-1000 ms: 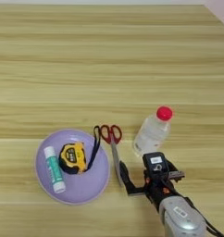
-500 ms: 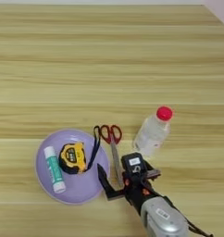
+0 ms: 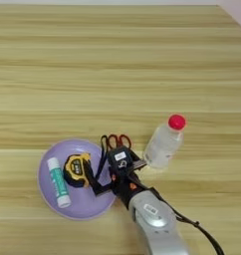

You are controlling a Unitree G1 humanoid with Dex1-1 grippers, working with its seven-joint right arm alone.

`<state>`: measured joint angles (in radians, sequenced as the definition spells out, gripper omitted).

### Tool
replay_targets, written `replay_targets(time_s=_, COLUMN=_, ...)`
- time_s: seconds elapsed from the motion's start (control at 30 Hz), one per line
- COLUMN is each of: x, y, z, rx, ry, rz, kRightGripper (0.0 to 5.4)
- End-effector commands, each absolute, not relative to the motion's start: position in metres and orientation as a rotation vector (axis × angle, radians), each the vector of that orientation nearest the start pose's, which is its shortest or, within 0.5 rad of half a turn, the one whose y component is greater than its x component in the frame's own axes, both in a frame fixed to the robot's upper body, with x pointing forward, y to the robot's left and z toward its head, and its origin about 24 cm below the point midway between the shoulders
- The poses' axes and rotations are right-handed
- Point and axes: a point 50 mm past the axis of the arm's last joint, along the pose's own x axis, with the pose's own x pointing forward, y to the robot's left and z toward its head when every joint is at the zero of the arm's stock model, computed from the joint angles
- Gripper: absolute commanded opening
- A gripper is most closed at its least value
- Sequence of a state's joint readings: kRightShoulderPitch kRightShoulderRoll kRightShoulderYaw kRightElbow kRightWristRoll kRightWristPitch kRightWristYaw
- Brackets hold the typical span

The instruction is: Move the objects on the table

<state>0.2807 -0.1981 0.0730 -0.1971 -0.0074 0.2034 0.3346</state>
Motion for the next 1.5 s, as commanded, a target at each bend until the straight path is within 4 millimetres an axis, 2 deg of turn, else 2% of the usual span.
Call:
replay_targets(time_s=0.03, x=0.203, y=-0.154, z=0.025, rx=-0.16, ry=0.201, rz=0.375, kRightGripper=5.38)
replay_targets(time_s=0.43, x=0.207, y=-0.139, z=0.005, rx=-0.155, ry=0.244, rz=0.421, kRightGripper=5.38)
replay_targets(time_s=1.07, x=0.214, y=-0.14, z=-0.016, rx=-0.17, ry=0.299, rz=0.413, kRightGripper=5.38)
replay_targets(time_s=1.5, x=0.212, y=-0.14, z=-0.026, rx=-0.183, ry=0.345, rz=0.418, kRightGripper=5.38)
